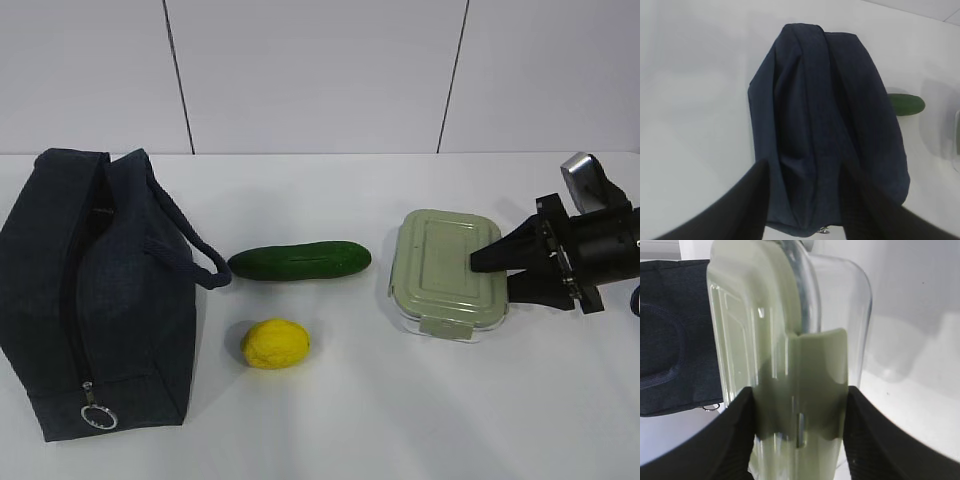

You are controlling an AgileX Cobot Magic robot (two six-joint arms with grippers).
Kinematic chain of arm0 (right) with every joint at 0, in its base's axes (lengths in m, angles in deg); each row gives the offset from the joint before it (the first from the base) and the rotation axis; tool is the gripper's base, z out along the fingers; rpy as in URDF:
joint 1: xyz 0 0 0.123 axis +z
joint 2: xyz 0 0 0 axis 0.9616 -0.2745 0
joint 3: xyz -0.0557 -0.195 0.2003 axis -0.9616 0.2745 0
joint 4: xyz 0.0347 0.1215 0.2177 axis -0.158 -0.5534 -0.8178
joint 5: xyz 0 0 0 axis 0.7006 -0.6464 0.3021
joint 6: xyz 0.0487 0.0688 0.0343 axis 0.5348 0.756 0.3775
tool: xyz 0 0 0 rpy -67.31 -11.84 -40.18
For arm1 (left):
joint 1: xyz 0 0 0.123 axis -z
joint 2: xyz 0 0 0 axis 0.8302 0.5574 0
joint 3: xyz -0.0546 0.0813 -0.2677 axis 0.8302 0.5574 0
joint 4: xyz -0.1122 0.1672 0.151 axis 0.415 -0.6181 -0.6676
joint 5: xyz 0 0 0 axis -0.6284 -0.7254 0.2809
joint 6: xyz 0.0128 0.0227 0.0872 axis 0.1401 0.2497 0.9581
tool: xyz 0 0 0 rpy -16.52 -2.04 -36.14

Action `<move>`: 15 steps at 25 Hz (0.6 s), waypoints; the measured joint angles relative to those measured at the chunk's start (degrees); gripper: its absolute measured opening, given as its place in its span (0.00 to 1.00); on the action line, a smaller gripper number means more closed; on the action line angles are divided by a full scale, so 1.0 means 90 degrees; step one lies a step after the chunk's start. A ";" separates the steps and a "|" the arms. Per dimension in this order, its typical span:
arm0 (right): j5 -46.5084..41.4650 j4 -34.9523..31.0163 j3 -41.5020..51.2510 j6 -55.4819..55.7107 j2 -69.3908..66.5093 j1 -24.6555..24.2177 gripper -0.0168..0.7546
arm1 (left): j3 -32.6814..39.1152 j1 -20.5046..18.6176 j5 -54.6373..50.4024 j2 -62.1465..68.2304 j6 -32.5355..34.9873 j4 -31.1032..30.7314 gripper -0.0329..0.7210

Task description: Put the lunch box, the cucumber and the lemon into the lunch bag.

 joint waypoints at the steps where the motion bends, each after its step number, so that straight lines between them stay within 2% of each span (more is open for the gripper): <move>1: 0.0000 0.0000 0.0000 0.0000 0.0000 0.0000 0.52 | -0.0064 0.0000 0.0049 0.0191 0.0030 0.0147 0.52; 8: 0.0000 0.0000 0.0000 0.0000 0.0000 0.0000 0.52 | -0.0416 0.0000 0.0184 0.1446 0.0448 0.1125 0.57; 15: 0.0000 0.0000 0.0000 0.0000 0.0000 0.0000 0.52 | -0.0430 0.0000 0.0300 0.2417 0.0756 0.1259 0.58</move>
